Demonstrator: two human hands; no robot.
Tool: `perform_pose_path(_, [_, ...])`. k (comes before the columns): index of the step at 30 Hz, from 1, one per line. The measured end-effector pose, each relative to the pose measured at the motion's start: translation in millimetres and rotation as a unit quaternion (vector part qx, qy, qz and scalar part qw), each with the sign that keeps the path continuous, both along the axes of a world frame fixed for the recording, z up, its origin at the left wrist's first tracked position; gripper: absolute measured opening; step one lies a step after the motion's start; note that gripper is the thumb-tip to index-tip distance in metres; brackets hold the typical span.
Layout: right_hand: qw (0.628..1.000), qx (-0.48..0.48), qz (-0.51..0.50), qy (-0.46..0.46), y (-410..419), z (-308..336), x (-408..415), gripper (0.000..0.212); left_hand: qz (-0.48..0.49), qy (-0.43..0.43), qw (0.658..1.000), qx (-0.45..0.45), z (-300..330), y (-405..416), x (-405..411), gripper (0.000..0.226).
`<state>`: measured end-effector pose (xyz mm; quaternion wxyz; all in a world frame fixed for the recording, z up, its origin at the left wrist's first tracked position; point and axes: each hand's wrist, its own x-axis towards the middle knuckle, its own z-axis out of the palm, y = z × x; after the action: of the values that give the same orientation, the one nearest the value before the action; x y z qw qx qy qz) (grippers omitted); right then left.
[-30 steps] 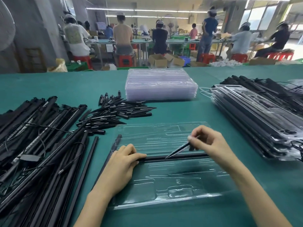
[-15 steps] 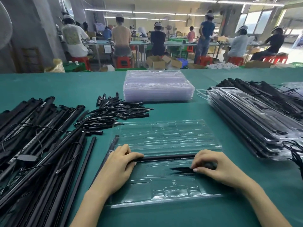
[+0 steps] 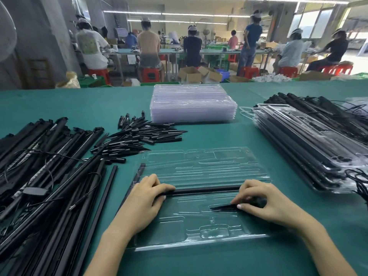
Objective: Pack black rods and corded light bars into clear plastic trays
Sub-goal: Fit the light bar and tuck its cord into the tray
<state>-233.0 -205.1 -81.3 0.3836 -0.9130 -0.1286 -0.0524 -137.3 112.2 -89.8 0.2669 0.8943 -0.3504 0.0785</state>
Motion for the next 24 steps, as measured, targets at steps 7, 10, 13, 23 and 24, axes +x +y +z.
perform_pose_path(7, [0.969, 0.07, -0.196, -0.132, -17, 7, -4, 0.02, -0.009, 0.01, 1.0, 0.015, 0, 5, 0, 0.032])
perform_pose_path(10, [0.967, 0.015, -0.226, -0.119, -23, 2, -4, 0.013, -0.01, 0.007, 1.0, 0.018, -1, 4, 0, 0.032])
perform_pose_path(13, [0.97, -0.015, -0.226, -0.089, -25, -4, -5, 0.032, -0.008, 0.0, 1.0, 0.019, 0, 3, 0, 0.031])
perform_pose_path(23, [0.981, -0.119, -0.142, -0.049, -10, -14, -1, 0.038, -0.007, -0.023, 0.999, 0.034, -2, -4, -4, 0.031])
perform_pose_path(24, [0.983, -0.112, -0.135, -0.052, -9, -14, 0, 0.036, -0.008, -0.022, 0.999, 0.033, -2, -5, -5, 0.03])
